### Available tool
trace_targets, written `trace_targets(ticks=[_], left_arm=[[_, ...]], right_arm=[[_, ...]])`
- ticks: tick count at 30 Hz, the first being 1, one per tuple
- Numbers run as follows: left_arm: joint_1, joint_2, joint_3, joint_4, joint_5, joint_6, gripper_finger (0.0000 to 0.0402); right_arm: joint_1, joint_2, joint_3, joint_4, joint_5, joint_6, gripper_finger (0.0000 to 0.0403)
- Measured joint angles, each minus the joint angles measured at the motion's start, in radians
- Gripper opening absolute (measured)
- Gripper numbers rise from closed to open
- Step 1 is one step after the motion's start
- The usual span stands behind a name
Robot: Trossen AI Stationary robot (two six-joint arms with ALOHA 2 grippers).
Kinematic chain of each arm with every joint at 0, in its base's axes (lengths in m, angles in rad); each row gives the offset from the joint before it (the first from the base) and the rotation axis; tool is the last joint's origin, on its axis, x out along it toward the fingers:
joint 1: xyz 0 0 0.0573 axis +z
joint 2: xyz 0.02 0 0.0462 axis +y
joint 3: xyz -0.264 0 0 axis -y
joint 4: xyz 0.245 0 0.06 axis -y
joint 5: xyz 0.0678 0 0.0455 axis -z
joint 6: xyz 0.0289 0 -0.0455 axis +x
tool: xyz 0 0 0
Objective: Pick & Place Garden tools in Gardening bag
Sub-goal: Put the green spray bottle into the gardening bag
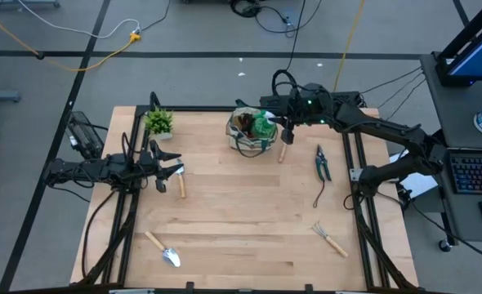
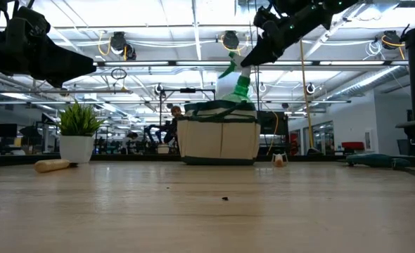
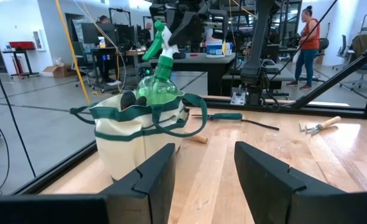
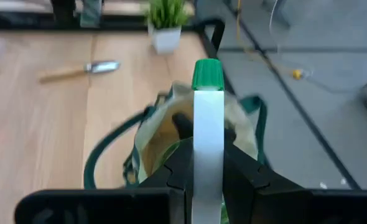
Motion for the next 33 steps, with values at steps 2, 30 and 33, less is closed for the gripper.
trace_targets(ticks=[2,30,33], left_arm=[[0.000,0.000,0.000,0.000,0.000,0.000,0.0170],[0.000,0.000,0.000,-0.003,0.000,0.009,0.0170],[0.000,0.000,0.000,-0.003,0.000,0.009,0.0170]], right_arm=[[0.001,0.022,0.022,-0.031,0.000,-0.003,0.0045],[0.034,0.163,0.226,-0.272,0.082,-0.028,0.0045],[0.034,0.168,0.227,-0.280,0.082,-0.028,0.0045]])
